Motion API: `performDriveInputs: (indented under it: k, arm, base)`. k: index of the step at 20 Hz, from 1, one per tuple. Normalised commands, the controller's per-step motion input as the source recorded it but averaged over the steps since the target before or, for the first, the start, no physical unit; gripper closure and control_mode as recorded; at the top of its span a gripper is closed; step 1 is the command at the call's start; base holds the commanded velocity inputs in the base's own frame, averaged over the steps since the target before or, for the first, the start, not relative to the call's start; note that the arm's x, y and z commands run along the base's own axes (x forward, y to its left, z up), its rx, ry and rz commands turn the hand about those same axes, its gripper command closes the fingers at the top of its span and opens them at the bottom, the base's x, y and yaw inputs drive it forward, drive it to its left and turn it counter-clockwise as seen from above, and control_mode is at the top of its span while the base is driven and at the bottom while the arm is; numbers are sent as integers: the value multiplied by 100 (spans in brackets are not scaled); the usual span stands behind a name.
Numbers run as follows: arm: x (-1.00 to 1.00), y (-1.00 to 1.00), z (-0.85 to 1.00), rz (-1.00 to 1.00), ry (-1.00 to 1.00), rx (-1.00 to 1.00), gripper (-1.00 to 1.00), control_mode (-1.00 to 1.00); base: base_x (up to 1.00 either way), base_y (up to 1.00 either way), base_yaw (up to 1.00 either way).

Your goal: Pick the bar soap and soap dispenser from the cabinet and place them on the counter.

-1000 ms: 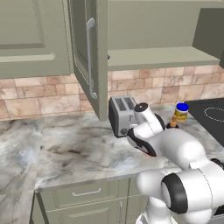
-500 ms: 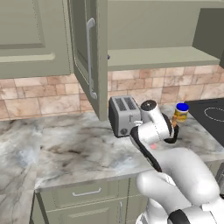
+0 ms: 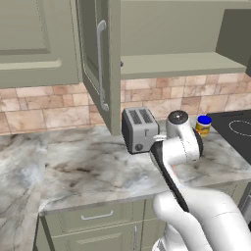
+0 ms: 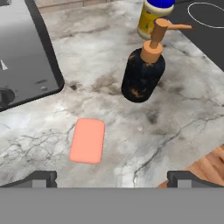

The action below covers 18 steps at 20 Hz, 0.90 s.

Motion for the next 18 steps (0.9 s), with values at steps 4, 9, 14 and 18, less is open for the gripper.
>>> performDriveInputs:
  k: [4, 9, 14, 18]
  arm:
    - [-28, 6, 37, 13, -7, 3, -100, -100]
    - [-22, 0, 24, 12, -2, 4, -100, -100]
    - [-21, 5, 24, 12, -1, 1, -100, -100]
    - [-18, 16, 21, 11, -1, 0, -100, -100]
  base:
    - [0, 0, 0]
    - [0, 0, 0]
    - [0, 0, 0]
    - [0, 0, 0]
